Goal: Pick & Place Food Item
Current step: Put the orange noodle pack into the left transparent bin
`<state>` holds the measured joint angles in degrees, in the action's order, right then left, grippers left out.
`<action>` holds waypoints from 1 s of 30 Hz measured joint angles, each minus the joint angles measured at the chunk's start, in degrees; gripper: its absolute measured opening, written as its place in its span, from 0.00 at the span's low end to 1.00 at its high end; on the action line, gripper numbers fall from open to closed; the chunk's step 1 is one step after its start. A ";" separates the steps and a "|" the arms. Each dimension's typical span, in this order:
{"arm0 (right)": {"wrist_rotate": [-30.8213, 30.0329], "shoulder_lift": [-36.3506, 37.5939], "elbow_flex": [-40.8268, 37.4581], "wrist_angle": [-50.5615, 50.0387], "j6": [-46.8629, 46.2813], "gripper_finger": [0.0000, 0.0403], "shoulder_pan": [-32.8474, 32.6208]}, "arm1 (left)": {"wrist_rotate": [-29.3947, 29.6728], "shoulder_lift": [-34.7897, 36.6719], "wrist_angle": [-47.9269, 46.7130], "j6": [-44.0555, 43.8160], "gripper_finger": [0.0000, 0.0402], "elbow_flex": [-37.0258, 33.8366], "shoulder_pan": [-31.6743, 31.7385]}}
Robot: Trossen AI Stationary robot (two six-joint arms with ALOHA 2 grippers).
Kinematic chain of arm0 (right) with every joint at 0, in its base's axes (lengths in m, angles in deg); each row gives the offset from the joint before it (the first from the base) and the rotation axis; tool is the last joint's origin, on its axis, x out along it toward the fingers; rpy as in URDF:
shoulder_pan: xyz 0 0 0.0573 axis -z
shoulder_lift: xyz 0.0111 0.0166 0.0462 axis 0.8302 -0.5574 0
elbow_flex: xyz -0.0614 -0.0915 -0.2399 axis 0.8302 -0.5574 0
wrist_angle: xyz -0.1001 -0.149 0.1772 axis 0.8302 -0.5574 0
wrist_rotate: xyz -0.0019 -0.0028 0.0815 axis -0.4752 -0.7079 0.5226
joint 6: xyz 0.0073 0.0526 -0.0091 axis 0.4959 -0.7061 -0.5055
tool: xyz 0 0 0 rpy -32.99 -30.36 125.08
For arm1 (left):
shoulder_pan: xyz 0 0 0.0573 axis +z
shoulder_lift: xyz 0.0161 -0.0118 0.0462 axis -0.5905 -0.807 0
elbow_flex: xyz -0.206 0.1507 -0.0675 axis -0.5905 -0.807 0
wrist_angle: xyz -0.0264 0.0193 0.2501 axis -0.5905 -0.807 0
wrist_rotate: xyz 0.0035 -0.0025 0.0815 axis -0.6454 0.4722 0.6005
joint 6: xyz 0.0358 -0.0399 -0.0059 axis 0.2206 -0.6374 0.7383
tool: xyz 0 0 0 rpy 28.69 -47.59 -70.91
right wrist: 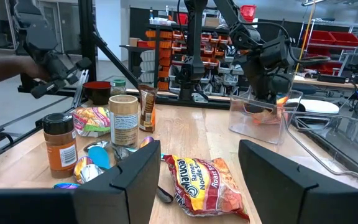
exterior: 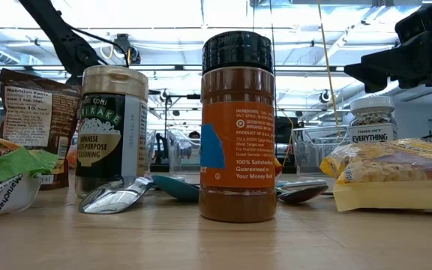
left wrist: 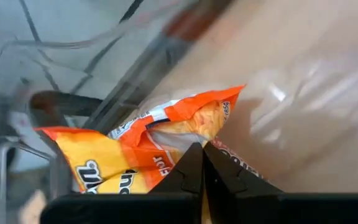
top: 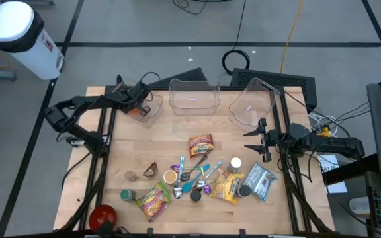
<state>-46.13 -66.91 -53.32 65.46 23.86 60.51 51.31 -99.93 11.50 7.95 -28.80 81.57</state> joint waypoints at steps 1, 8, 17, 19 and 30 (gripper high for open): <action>0.00 0.00 -0.01 0.00 0.00 0.52 0.00 | 0.70 0.00 -1.23 2.37 0.01 0.27 -0.21; 0.00 0.00 0.01 0.00 -0.01 0.52 0.00 | 10.68 -0.02 -7.06 14.89 0.03 0.89 -1.55; 0.00 0.00 0.00 0.00 0.01 0.52 0.00 | 11.33 -0.03 -6.72 13.59 0.06 0.98 -1.64; 0.00 0.02 0.01 0.00 -0.01 0.52 0.00 | 9.75 -0.04 -5.36 10.81 0.08 0.95 -1.64; 0.00 0.01 0.00 0.00 0.00 0.52 0.00 | 7.39 -0.04 -4.03 3.74 0.21 0.95 -1.55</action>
<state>-46.13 -66.90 -53.32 65.46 23.86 60.51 58.70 -99.97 7.48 11.69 -27.84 80.03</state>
